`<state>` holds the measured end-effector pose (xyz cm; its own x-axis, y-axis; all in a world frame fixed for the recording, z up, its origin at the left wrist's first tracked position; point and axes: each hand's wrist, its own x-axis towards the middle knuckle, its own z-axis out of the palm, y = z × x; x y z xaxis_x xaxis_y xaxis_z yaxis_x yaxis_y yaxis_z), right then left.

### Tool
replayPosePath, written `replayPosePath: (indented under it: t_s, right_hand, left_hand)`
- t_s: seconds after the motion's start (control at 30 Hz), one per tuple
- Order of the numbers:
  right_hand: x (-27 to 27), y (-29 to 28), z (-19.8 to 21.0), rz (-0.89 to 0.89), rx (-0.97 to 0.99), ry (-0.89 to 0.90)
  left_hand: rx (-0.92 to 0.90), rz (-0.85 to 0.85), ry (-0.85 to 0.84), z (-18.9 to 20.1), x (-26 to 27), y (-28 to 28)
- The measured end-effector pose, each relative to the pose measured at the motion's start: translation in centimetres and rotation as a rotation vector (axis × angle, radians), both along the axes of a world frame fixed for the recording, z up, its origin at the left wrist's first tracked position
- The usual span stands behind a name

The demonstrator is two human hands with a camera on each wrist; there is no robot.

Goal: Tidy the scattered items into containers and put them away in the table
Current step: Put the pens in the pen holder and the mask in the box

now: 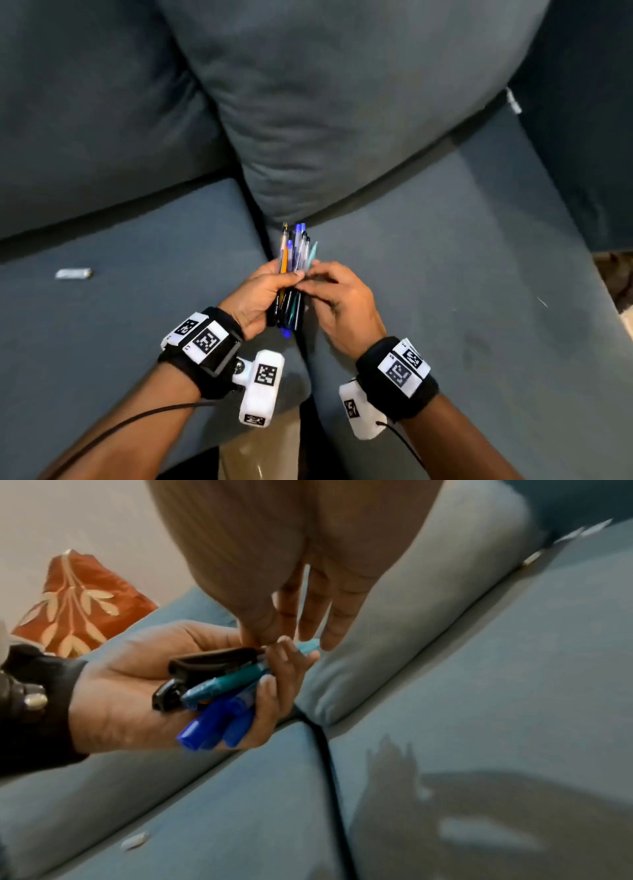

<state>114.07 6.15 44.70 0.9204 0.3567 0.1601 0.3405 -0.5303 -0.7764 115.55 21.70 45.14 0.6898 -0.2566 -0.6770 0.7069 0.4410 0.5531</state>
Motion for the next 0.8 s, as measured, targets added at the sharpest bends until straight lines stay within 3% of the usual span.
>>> replayPosePath:
  t_s: [0.17, 0.33, 0.47, 0.63, 0.73, 0.8]
  right_hand:
    - [0.7, -8.7, -1.1, -0.153, -0.041, -0.011]
    - [0.4, -16.0, -3.7, -0.367, -0.058, 0.034]
    - [0.4, -20.9, -6.2, -0.517, -0.150, 0.143]
    - [0.3, -22.8, -10.1, -0.409, -0.269, 0.311]
    - [0.3, -22.2, -10.9, -0.412, -0.158, 0.265]
    - [-0.3, -21.4, -10.8, -0.480, 0.045, 0.343]
  left_hand:
    - [0.090, -0.154, -0.010, -1.5, 3.4, -8.3]
    - [0.462, -0.344, -0.111, -4.6, 6.4, -16.0]
    - [0.504, -0.318, -0.097, -6.6, 8.1, -21.1]
    - [0.548, -0.242, -0.152, -7.1, 7.2, -23.2]
    - [0.631, -0.273, -0.240, -7.2, 5.0, -22.8]
    - [0.701, -0.296, -0.284, -7.4, 2.7, -21.7]
